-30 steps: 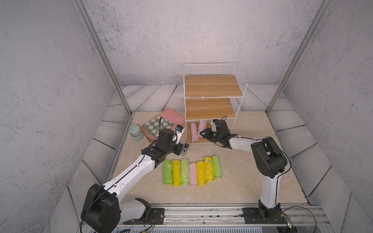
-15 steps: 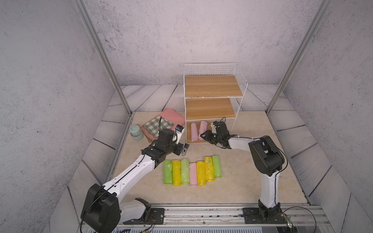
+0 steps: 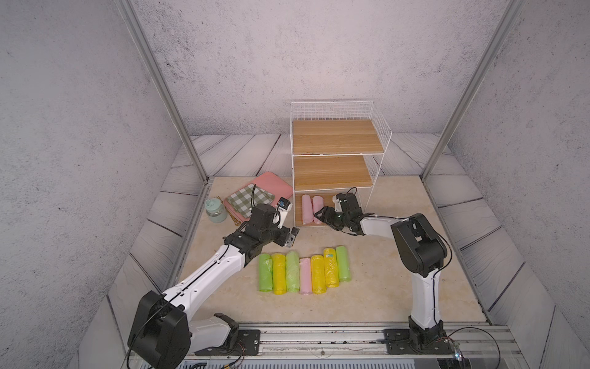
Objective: Sort the rolls of trash bags by color and place them on the shelf
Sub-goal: Place the roll of trash bags on the shelf.
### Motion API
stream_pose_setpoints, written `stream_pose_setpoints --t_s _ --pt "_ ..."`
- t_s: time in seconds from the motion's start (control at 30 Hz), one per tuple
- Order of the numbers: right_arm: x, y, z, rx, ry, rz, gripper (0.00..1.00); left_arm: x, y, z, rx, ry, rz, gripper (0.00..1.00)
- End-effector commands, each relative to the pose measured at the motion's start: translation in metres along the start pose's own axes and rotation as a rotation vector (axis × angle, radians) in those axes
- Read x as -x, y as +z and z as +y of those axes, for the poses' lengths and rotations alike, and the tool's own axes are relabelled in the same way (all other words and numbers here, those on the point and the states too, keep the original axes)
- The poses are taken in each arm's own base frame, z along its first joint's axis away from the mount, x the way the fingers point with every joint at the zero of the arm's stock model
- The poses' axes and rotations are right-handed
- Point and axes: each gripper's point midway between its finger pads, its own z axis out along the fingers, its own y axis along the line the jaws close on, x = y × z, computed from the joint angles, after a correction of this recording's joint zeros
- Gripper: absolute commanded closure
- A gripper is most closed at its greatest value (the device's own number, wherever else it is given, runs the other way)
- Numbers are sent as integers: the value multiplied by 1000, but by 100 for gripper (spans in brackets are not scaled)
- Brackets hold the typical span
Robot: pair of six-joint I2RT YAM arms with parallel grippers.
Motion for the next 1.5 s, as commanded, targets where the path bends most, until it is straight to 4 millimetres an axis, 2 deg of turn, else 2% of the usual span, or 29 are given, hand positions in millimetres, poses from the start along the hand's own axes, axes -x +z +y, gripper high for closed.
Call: stream_pose_setpoints --t_s 0.0,0.3,0.53,0.73,1.07,1.27,1.47 --pt "-4 -3 -2 -17 -4 28 25 3 -7 4 16 6 -6 3" --pt "-2 -20 8 -11 -43 16 12 8 -20 3 16 2 -17 3" --pt "-4 -34 17 -4 -73 15 10 10 -33 2 15 3 -20 3" --pt "-12 -58 30 6 -114 21 10 7 -44 -2 -3 -27 -7 3" --pt "-54 -96 54 19 -172 92 13 -7 -64 -12 -35 -106 46 3" --pt "-83 -115 58 -4 -180 132 18 -12 -77 -24 -82 -132 70 3" --pt "-118 -127 60 -56 -214 190 23 -26 -83 -34 -104 -153 117 3"
